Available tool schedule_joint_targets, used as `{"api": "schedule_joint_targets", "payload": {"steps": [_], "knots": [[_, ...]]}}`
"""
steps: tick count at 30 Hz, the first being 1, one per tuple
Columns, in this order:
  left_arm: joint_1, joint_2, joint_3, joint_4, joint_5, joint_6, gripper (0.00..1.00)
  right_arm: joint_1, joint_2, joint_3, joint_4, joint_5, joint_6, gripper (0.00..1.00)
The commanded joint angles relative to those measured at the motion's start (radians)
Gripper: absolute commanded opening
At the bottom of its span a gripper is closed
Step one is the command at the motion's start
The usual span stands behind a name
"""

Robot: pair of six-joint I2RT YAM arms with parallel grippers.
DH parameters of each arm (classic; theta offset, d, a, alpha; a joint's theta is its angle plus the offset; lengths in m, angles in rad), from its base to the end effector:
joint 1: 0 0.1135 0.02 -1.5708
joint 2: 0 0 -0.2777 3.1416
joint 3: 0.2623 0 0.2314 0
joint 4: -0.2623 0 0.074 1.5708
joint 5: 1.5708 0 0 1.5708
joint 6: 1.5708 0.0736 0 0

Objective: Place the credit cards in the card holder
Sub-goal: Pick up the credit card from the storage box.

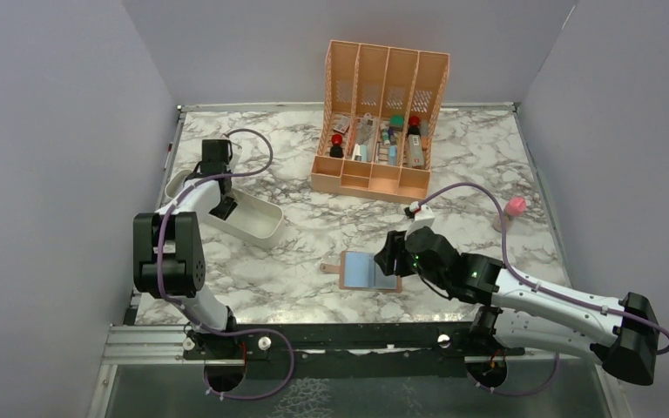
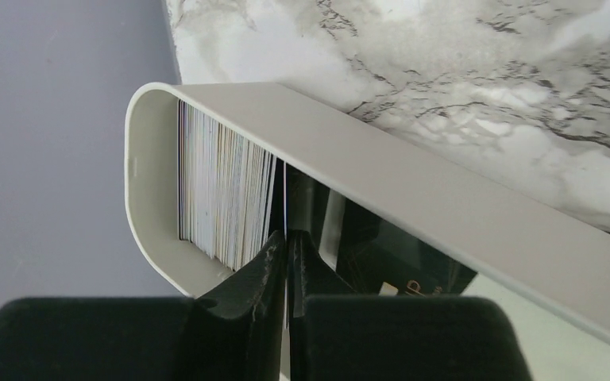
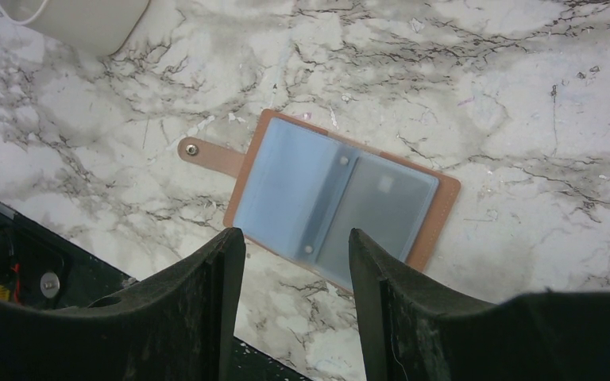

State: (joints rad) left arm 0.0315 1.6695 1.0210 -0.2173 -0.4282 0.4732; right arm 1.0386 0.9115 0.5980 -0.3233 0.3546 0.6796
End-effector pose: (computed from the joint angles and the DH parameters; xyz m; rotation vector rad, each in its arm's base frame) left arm 0.3519 0.0417 0.1953 0.3473 2.4461 0.7447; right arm 0.1215 0.1559 0.2361 -0.1985 2.2147 0.5864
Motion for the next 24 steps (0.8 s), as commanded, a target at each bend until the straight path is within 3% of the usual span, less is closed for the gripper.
{"api": "schedule_joint_targets", "payload": {"steps": [1,3,10,17,24], "knots": [[0.001,-0.132,0.034,-0.067,0.174,-0.142,0.05,-0.005,-0.001,0.029,0.012,0.007,0.005,0.56],[0.001,-0.174,0.040,-0.086,0.209,-0.171,0.01,-0.006,-0.011,0.022,0.009,-0.001,0.011,0.56],[0.000,-0.304,0.068,-0.154,0.270,-0.279,0.00,-0.005,-0.036,0.007,-0.010,-0.035,0.040,0.56],[0.000,-0.420,0.092,-0.189,0.388,-0.495,0.00,-0.005,-0.011,-0.029,-0.029,-0.034,0.141,0.66],[0.001,-0.476,0.120,-0.180,0.661,-0.672,0.00,-0.005,0.034,-0.016,-0.106,-0.008,0.217,0.74]]}}
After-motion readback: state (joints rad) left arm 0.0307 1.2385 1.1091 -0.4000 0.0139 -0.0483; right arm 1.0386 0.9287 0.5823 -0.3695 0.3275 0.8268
